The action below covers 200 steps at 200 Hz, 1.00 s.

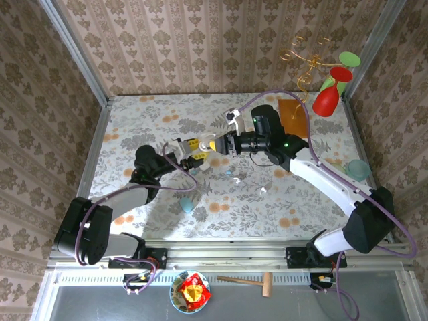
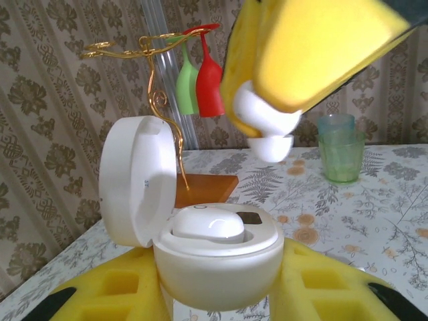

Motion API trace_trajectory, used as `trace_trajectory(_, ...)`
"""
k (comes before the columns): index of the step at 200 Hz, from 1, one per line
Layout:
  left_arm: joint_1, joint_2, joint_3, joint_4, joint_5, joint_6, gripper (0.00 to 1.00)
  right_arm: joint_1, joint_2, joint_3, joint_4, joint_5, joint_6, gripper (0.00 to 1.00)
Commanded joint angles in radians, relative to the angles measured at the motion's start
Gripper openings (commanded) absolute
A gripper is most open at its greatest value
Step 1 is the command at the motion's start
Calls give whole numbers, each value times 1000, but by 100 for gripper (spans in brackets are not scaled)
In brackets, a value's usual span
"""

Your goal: Insert wireless bluetooth earbuds into charging case

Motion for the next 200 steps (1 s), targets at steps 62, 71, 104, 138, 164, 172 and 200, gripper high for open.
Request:
trace_trajectory(62, 0, 25, 19, 158, 63, -132, 16, -23, 27, 17, 4, -1, -6, 16)
trace_trajectory(71, 1, 29, 20, 169, 64, -141, 15, -23, 28, 16, 7, 0, -5, 16)
trace_trajectory(104, 6, 33, 23, 196, 57, -162, 15, -25, 32, 16, 14, -9, 0, 16)
trace_trajectory(138, 8, 33, 23, 204, 45, -169, 15, -25, 45, 21, -11, -3, -9, 16)
trace_trajectory(164, 8, 33, 22, 204, 40, -171, 16, -25, 47, 23, -16, 3, -9, 17)
trace_trajectory(172, 8, 32, 22, 204, 40, -171, 16, -26, 49, 24, -17, 5, -8, 18)
trace_trajectory(200, 7, 35, 22, 205, 43, -171, 16, -25, 48, 42, -32, 12, 0, 26)
